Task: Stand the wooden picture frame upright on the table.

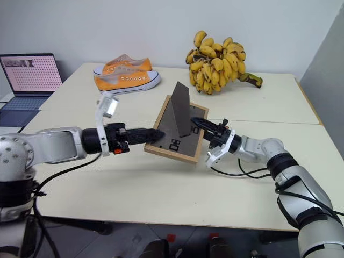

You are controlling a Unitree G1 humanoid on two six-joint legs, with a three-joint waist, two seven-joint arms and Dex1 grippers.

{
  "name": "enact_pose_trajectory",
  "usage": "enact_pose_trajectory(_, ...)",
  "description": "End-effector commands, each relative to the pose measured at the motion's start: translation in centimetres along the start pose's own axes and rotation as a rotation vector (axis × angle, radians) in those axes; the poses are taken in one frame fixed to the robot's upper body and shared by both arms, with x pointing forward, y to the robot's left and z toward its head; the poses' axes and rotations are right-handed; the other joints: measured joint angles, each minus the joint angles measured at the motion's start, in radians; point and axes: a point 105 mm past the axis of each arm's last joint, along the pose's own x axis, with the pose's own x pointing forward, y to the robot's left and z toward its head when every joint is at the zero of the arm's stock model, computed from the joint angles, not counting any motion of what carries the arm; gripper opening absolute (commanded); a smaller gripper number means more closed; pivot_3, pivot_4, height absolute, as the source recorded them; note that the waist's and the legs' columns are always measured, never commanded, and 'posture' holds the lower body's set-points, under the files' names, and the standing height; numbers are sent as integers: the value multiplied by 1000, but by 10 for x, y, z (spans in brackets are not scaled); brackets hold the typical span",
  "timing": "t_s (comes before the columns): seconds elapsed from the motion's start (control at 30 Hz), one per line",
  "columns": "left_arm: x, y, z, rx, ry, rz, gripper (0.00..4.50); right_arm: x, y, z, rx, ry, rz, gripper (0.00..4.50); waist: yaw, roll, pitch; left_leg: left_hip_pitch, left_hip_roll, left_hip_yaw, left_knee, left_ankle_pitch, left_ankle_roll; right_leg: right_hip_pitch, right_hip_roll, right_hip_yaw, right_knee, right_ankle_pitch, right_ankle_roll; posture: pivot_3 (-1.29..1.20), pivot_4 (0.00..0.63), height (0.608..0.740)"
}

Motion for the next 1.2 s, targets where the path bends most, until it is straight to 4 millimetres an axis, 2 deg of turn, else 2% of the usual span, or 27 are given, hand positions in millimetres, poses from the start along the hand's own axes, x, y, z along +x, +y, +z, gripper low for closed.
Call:
enact_pose_trajectory(0.03,-31,5,9,199,-163,175,3268,5,-23,-14,155,76,-81,1544,-2,0,0,1,0,0,0,0,0,1,-1,-1,0,0,-1,0,150,740)
enact_pose_trajectory(0.13,-54,13,-19,157,-153,313,3268,8,-16,-17,347,124,-60,1544,-12,-1,0,3,0,-1,0,-2,3,5,-1,-2,-1,-1,-1,0,150,740)
enact_pose_trajectory(0.23,-65,8,-39,134,-129,357,3268,14,-13,-21,552,167,-59,1544,-14,-2,0,6,1,-1,-1,-2,4,9,-1,-2,-3,-1,-1,0,150,740)
enact_pose_trajectory(0.3,-67,2,-51,105,-118,372,3268,21,-7,-22,797,179,-29,1544,-12,-2,0,7,1,-1,-1,-2,4,10,-1,-3,-2,-1,-1,0,150,740)
enact_pose_trajectory(0.37,-67,-6,-58,97,-113,376,3268,30,4,-8,1104,127,42,1544,-5,-1,0,8,1,-2,0,-2,4,11,-1,-3,-1,-1,-1,0,150,740)
enact_pose_trajectory(0.53,-73,-6,-57,88,-125,411,3268,29,24,22,1470,58,206,1544,11,-1,0,8,1,-2,-1,-2,4,10,-1,-3,-1,-1,-1,0,150,740)
enact_pose_trajectory(0.67,-80,-5,-63,108,-83,422,3268,20,34,40,1601,44,306,1544,14,-1,0,8,1,-1,-1,-2,4,9,0,-2,-1,-1,-1,0,150,740)
enact_pose_trajectory(0.8,-82,-5,-68,78,-65,416,3268,15,39,48,1663,55,343,1544,14,-1,0,7,1,-1,-1,-2,4,8,0,-2,-1,-2,-1,0,150,740)
enact_pose_trajectory(1.07,-83,-4,-65,78,-60,398,3268,8,56,45,1734,145,350,1544,13,-1,0,7,1,0,-2,-3,4,7,1,-2,-1,-3,-1,0,150,740)
enact_pose_trajectory(1.2,-81,-6,-64,75,-61,386,3341,8,59,44,1728,180,350,2370,13,-1,0,7,1,0,-2,-3,4,7,1,-1,-2,-3,-1,0,150,740)
